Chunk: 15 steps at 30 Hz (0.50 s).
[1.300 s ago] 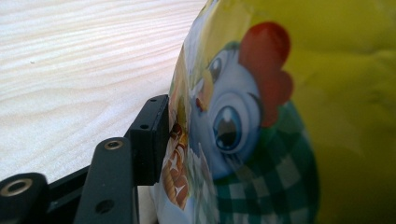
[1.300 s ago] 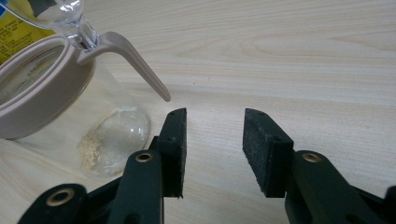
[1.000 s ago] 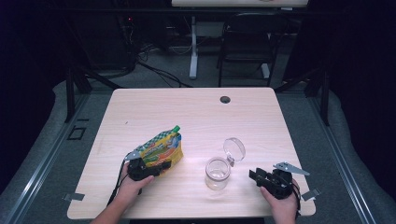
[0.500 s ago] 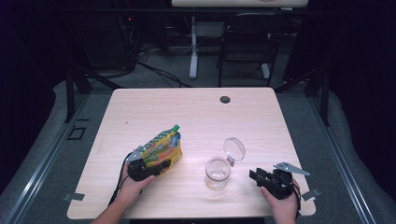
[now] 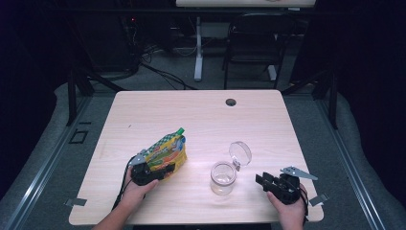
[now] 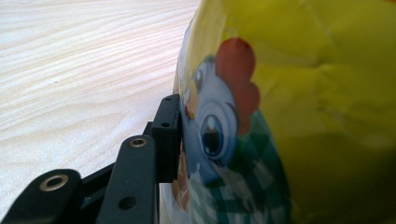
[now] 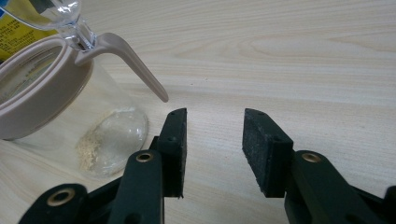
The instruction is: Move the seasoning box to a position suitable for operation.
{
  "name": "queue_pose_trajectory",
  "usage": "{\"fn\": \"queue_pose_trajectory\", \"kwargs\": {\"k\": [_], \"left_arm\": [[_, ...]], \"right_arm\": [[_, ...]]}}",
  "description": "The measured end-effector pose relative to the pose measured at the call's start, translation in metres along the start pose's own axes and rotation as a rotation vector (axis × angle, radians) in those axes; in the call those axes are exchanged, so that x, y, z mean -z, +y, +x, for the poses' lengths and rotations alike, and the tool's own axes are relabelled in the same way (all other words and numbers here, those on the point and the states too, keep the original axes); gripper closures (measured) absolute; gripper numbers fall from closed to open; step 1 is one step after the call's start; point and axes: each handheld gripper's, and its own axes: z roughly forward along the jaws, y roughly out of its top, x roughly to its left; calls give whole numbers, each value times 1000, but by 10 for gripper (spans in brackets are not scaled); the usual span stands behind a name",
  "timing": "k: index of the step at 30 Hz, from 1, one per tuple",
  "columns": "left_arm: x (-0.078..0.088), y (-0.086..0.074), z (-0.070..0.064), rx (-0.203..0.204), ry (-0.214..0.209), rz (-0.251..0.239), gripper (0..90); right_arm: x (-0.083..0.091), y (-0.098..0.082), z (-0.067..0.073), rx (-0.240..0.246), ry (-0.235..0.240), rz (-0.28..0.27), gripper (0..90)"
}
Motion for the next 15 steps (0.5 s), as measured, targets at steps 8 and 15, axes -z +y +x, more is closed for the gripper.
{"fn": "queue_pose_trajectory", "kwargs": {"k": [8, 15], "left_arm": [[5, 2, 0, 6, -7, -7, 608], [8, 6, -4, 6, 12, -32, 609]], "right_arm": [[0, 1, 1, 4, 1, -6, 607], [1, 2, 1, 2, 2, -14, 607]]}}
